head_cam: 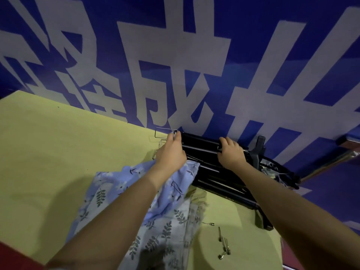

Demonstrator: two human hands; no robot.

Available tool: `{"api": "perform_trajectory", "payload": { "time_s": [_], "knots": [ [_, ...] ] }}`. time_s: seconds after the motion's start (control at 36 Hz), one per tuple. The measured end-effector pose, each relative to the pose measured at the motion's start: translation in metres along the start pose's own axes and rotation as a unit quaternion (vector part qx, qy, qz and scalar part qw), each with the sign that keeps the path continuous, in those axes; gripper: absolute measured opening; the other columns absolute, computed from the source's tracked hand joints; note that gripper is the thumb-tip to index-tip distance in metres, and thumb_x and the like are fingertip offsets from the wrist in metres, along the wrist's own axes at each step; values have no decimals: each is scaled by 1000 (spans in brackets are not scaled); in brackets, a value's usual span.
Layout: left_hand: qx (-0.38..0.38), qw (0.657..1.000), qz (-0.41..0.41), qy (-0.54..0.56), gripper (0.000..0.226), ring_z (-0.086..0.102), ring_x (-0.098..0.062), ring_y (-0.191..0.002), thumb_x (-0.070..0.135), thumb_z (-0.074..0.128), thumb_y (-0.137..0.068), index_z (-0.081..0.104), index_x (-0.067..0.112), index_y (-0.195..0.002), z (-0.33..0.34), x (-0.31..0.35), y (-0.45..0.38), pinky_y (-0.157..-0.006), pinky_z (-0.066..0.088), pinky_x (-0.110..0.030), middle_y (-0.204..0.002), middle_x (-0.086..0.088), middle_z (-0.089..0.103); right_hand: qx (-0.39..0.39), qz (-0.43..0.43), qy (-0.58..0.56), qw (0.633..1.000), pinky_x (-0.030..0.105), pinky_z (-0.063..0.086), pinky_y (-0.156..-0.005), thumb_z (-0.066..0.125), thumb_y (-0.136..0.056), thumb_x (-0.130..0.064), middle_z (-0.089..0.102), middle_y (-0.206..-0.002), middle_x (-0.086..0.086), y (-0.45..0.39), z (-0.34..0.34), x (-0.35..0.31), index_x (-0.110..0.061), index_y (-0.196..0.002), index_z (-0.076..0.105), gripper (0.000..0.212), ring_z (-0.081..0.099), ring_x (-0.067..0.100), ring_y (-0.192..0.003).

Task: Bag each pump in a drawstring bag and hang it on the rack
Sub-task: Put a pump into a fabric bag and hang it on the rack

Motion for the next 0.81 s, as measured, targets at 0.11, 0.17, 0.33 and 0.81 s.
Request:
{"api": "perform_trajectory", "payload": {
  "time_s": [0.11,0.17,0.33,0.81],
  "knots": [
    [-13,999,3,-32,63,58,-34,-96,13,45,-93,15,12,-149,13,4,-12,-69,44,-37,-149,-7,25,-10,-7,71,997,43,28,-108,47,-96,-29,43,-141,15,-20,5,5,-12,-144,25,55,40,36,-129],
    [-14,999,3,-36,65,58,-33,-95,14,44,-93,13,12,-149,19,3,-14,-67,42,-36,-149,-8,23,-14,-12,106,994,44,29,-106,45,-97,-33,47,-136,15,-27,7,3,-14,-141,29,51,43,36,-126],
    [-25,999,6,-31,66,58,-33,-88,13,44,-94,9,15,-151,24,-8,-11,-66,44,-37,-152,-5,19,-31,-47,159,986,42,42,-93,53,-93,-41,53,-126,15,-40,-2,-9,-11,-129,42,48,50,35,-116],
    [12,1000,-8,-3,66,57,-30,-95,13,45,-96,8,13,-151,-6,-16,28,-63,39,-33,-154,-6,15,94,-52,132,985,34,37,-63,65,-84,-26,56,-111,10,31,-68,-43,-12,-123,33,52,59,32,-96]
  ]
}}
Point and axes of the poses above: each hand's wrist, its own y-axis away from the middle knuckle, its own z-axis out of the palm, x = y × z, the point moved 10 cm from there along -y, towards the middle knuckle
